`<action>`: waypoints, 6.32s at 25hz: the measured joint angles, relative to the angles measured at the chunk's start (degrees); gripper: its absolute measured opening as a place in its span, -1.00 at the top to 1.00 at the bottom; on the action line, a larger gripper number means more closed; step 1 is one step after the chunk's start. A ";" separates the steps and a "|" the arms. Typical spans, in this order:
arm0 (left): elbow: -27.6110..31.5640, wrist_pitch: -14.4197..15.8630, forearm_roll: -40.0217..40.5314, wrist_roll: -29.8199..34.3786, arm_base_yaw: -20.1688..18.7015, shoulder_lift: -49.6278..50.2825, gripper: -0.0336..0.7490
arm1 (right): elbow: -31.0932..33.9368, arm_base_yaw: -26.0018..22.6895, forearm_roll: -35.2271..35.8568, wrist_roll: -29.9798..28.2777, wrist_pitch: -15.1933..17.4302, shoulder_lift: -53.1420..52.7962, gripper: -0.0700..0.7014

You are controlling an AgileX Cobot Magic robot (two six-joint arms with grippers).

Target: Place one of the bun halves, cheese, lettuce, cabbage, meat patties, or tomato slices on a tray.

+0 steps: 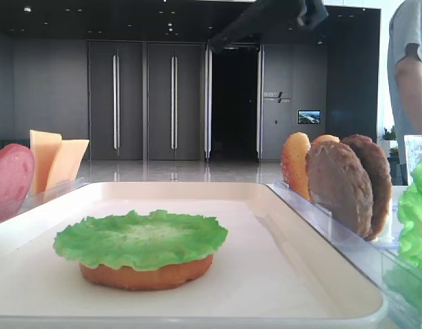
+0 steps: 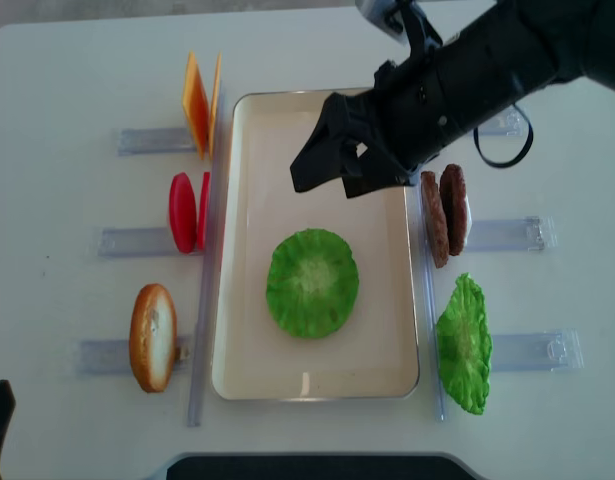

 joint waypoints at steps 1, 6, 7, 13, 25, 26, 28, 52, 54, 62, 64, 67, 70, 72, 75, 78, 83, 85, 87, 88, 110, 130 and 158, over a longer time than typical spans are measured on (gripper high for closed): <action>0.00 0.00 0.00 0.00 0.00 0.00 -0.40 | -2.16 0.00 -2.88 2.54 0.35 0.00 -0.69; 0.00 0.00 0.00 0.00 0.00 0.00 -0.40 | -11.66 0.05 -20.44 15.80 2.29 0.00 -0.69; 0.00 0.00 0.00 0.00 0.00 0.00 -0.40 | -13.27 0.05 -24.71 18.01 2.77 0.00 -0.69; 0.00 0.00 0.00 0.00 0.00 0.00 -0.40 | -17.17 0.05 -48.26 30.69 6.84 0.00 -0.69; 0.00 0.00 0.00 0.00 0.00 0.00 -0.40 | -17.28 -2.17 -57.80 36.50 9.98 0.00 -0.69; 0.00 0.00 0.00 0.00 0.00 0.00 -0.40 | -17.30 -3.75 -57.80 36.55 10.63 0.00 -0.69; 0.00 0.00 0.00 0.00 0.00 0.00 -0.40 | -17.30 -7.42 -57.80 36.57 11.72 0.00 -0.69; 0.00 0.00 0.00 0.00 0.00 0.00 -0.40 | -17.30 -34.62 -57.55 35.64 12.17 -0.23 -0.69; 0.00 0.00 0.00 0.00 0.00 0.00 -0.40 | -16.98 -34.56 -57.55 34.99 12.17 -1.33 -0.69; 0.00 0.00 0.00 0.00 0.00 0.00 -0.40 | -16.05 -28.20 -59.09 33.34 12.39 -11.82 -0.69; 0.00 0.00 0.00 0.00 0.00 0.00 -0.40 | -16.05 -25.39 -59.82 33.34 12.39 -15.08 -0.69; 0.00 0.00 0.00 0.00 0.00 0.00 -0.40 | -16.05 -21.04 -60.11 33.75 12.39 -20.37 -0.69; 0.00 0.00 0.00 0.00 0.00 0.00 -0.40 | -16.05 -16.87 -60.43 34.76 12.39 -25.07 -0.69; 0.00 0.00 0.00 0.00 0.00 0.00 -0.40 | -16.05 -15.04 -61.41 35.61 12.43 -27.80 -0.69; 0.00 0.00 0.00 0.00 0.00 0.00 -0.40 | -16.05 -14.15 -62.93 36.28 12.43 -31.65 -0.69; 0.00 0.00 0.00 0.00 0.00 0.00 -0.40 | -16.05 -14.15 -63.93 36.27 12.43 -35.09 -0.69; 0.00 0.00 0.00 0.00 0.00 0.00 -0.40 | -15.98 -14.03 -67.64 36.22 12.45 -40.95 -0.69; 0.00 0.00 0.00 0.00 0.00 0.00 -0.40 | -15.86 -14.03 -70.02 36.22 12.50 -41.94 -0.69; 0.00 0.00 0.00 0.00 0.00 0.00 -0.40 | -14.75 -14.03 -72.16 36.22 12.44 -42.24 -0.69; 0.00 0.00 0.00 0.00 0.00 0.00 -0.40 | -14.05 -14.03 -73.16 36.21 12.44 -42.24 -0.69; 0.00 0.00 0.00 0.00 0.00 0.00 -0.40 | 0.72 -14.03 -78.01 36.66 12.50 -56.57 -0.69; 0.00 0.00 0.00 0.00 0.00 0.00 -0.40 | 17.31 -14.03 -71.03 34.63 12.56 -86.58 -0.69; 0.00 0.00 0.00 0.00 0.00 0.00 -0.40 | 42.14 -14.03 -55.91 22.65 7.26 -94.88 -0.69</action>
